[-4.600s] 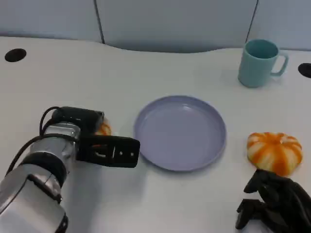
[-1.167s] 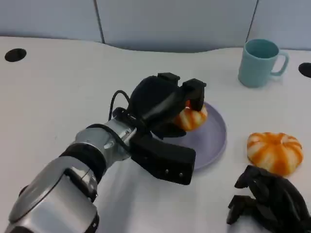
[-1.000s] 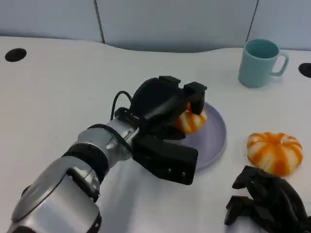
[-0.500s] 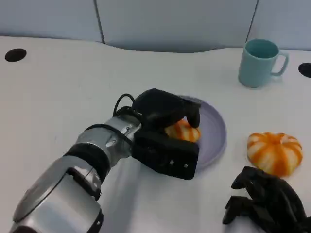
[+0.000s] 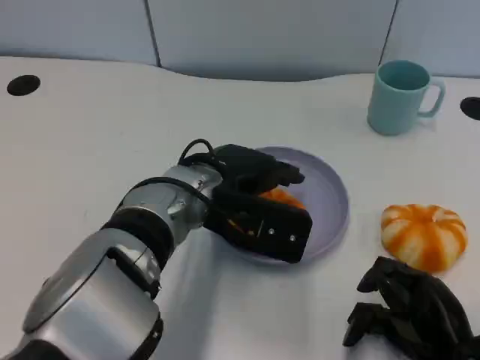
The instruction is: Grasp the bread from the table and place it into the plate.
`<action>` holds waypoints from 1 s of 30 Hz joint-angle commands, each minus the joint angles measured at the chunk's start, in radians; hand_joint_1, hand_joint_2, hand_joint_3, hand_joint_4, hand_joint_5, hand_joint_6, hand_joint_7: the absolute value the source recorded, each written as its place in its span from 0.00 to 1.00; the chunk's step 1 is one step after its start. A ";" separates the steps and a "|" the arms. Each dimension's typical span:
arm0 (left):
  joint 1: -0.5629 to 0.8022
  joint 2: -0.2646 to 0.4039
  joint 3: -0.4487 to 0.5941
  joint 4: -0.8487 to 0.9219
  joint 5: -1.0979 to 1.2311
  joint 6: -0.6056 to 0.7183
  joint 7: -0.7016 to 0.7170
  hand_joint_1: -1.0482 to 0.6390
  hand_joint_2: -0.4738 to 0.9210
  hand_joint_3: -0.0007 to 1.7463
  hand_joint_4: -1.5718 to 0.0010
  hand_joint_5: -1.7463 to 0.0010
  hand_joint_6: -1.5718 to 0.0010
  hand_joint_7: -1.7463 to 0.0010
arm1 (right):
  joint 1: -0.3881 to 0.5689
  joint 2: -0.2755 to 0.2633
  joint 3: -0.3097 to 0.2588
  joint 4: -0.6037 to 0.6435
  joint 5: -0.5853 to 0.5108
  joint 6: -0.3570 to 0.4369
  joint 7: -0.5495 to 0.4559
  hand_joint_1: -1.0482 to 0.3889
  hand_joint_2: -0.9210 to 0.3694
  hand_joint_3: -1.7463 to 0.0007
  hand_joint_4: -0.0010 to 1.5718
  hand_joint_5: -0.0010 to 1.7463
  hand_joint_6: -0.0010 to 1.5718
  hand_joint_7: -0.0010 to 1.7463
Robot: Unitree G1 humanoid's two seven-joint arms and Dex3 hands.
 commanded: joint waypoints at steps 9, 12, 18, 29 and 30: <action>0.020 0.066 0.171 -0.037 -0.197 -0.149 -0.058 0.08 1.00 0.29 1.00 0.93 0.93 0.99 | -0.015 -0.025 -0.017 0.020 0.006 -0.015 0.015 0.14 0.13 1.00 0.92 0.46 0.78 0.48; 0.043 0.075 0.270 -0.048 -0.316 -0.187 -0.148 0.08 1.00 0.28 0.99 0.93 0.93 0.99 | -0.018 -0.026 -0.014 0.022 -0.006 -0.023 0.007 0.13 0.13 0.99 0.92 0.46 0.78 0.48; 0.118 0.085 0.451 -0.098 -0.549 -0.234 -0.342 0.12 1.00 0.25 0.96 0.88 0.90 0.98 | -0.035 -0.029 -0.020 0.047 0.001 -0.027 0.017 0.13 0.13 1.00 0.91 0.47 0.78 0.48; 0.391 0.047 0.681 -0.337 -0.878 -0.209 -0.469 0.21 1.00 0.17 0.81 0.61 0.74 0.94 | -0.045 -0.023 -0.026 0.060 0.002 -0.025 0.016 0.13 0.13 1.00 0.91 0.48 0.78 0.48; 0.417 0.046 0.687 -0.366 -0.895 -0.201 -0.483 0.23 1.00 0.17 0.80 0.60 0.73 0.94 | -0.046 -0.022 -0.026 0.060 0.002 -0.025 0.016 0.13 0.13 1.00 0.91 0.48 0.78 0.48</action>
